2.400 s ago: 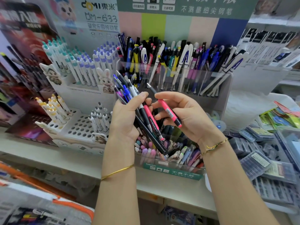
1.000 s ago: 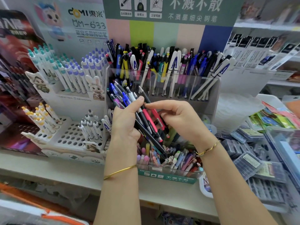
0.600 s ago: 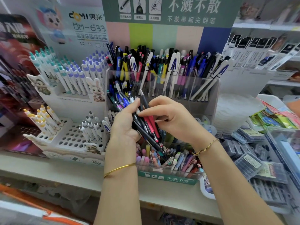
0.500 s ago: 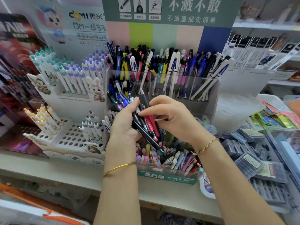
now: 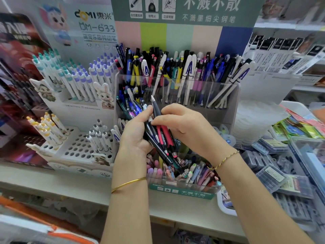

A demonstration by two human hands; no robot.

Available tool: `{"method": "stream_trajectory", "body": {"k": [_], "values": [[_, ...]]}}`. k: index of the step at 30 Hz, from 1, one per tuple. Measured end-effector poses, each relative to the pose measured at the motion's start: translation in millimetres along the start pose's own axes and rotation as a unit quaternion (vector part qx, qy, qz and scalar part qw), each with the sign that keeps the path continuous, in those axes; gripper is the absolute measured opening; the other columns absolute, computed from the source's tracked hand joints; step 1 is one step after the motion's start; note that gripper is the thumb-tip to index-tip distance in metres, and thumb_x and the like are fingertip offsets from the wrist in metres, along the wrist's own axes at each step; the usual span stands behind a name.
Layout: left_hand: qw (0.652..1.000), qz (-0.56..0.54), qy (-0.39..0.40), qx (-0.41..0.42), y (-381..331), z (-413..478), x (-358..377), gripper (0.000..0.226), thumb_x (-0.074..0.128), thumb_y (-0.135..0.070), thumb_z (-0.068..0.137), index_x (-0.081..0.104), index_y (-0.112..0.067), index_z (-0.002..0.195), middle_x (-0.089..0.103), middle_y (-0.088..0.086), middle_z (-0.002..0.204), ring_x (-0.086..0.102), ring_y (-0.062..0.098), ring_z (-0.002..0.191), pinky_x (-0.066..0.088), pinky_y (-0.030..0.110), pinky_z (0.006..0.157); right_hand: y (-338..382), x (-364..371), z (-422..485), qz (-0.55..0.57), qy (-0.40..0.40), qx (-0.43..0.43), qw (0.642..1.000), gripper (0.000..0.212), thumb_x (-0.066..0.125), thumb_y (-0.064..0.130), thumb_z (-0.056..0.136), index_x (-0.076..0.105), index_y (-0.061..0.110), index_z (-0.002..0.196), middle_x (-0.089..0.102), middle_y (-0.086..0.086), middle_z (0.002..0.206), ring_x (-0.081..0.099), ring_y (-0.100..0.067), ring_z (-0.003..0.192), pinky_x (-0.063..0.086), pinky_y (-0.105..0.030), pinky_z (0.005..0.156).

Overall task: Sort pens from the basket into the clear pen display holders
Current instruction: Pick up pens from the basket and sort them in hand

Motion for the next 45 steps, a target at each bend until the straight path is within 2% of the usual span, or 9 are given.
{"method": "stream_trajectory", "body": {"k": [4,9,12,15,19,25,36,42,45], "values": [[1.000,0.002,0.022,-0.007,3,2,4,0.021,0.059,-0.021,0.094,0.060,-0.002,0.086,0.060,0.006,0.069,0.064,0.017,0.053,0.056,0.027,0.050,1,-15,-10,0.017,-0.112,0.014,0.993,0.029,0.065,-0.004,0.084,0.067,0.006,0.112,0.057,-0.011,0.097,0.059,-0.022,0.085,0.051,-0.031,0.073],[0.997,0.021,0.070,0.040,-1,4,12,0.014,0.060,-0.016,0.093,0.055,-0.005,0.086,0.054,0.002,0.072,0.057,0.010,0.053,0.051,0.022,0.047,-22,-37,-16,0.093,-0.260,0.135,0.952,0.012,0.063,0.011,0.089,0.068,0.003,0.097,0.049,-0.004,0.089,0.047,0.000,0.086,0.043,-0.016,0.078],[0.991,0.051,0.095,0.081,-4,-2,20,0.012,0.059,-0.013,0.093,0.051,-0.008,0.085,0.054,0.000,0.068,0.056,0.009,0.051,0.048,0.022,0.044,-37,-35,-16,0.099,-0.245,0.233,0.936,0.028,0.050,0.027,0.093,0.059,0.005,0.079,0.047,-0.001,0.085,0.047,-0.018,0.085,0.041,-0.028,0.076],[0.986,0.077,0.109,0.101,-2,-8,26,0.011,0.058,-0.011,0.093,0.051,-0.011,0.084,0.054,-0.001,0.067,0.053,0.009,0.051,0.046,0.022,0.043,-40,-33,-14,0.165,-0.219,0.287,0.918,0.024,0.045,0.018,0.098,0.047,0.009,0.075,0.049,-0.005,0.078,0.049,-0.014,0.072,0.040,-0.028,0.065],[0.981,0.112,0.112,0.108,4,-14,26,0.012,0.058,-0.012,0.094,0.052,-0.009,0.083,0.054,0.000,0.065,0.052,0.009,0.051,0.046,0.022,0.044,-51,-15,-24,0.302,-0.179,0.385,0.854,0.010,0.043,0.007,0.095,0.048,0.006,0.086,0.054,-0.009,0.064,0.048,-0.010,0.044,0.041,-0.023,0.044],[0.960,0.187,0.156,0.135,7,-24,35,0.009,0.058,-0.009,0.092,0.060,-0.006,0.084,0.061,0.003,0.066,0.055,0.010,0.050,0.044,0.021,0.044,-57,11,-32,0.477,-0.119,0.438,0.753,0.024,0.060,0.024,0.093,0.053,0.005,0.080,0.049,-0.005,0.056,0.046,-0.014,0.044,0.035,-0.024,0.040],[0.961,0.208,0.158,0.093,15,-27,34,0.011,0.055,-0.015,0.096,0.059,-0.006,0.090,0.062,0.003,0.062,0.056,0.012,0.050,0.046,0.022,0.043,-59,12,-28,0.462,-0.113,0.436,0.764,0.033,0.056,0.015,0.094,0.052,0.007,0.062,0.045,-0.001,0.041,0.040,-0.014,0.034,0.029,-0.018,0.032],[0.972,0.203,0.099,0.062,17,-24,20,0.010,0.052,-0.007,0.096,0.053,-0.006,0.086,0.057,0.001,0.054,0.059,0.013,0.049,0.047,0.022,0.041,-76,-11,-35,0.421,-0.243,0.441,0.754,0.011,0.041,0.012,0.098,0.046,0.003,0.103,0.061,-0.003,0.053,0.050,-0.011,0.038,0.040,-0.023,0.040],[0.961,0.240,0.128,0.041,23,-24,23,0.012,0.051,-0.008,0.097,0.058,-0.002,0.105,0.059,0.001,0.059,0.064,0.021,0.061,0.046,0.022,0.042,-78,-10,-36,0.456,-0.245,0.459,0.722,0.007,0.040,0.012,0.099,0.037,0.010,0.104,0.051,-0.006,0.065,0.056,-0.015,0.044,0.052,-0.031,0.048]]}}
Point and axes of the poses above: each hand's wrist, its own z-axis towards the middle knuckle, its own x-axis out of the palm, y = z × x, the point moved 9 cm from there along z, towards the middle knuckle
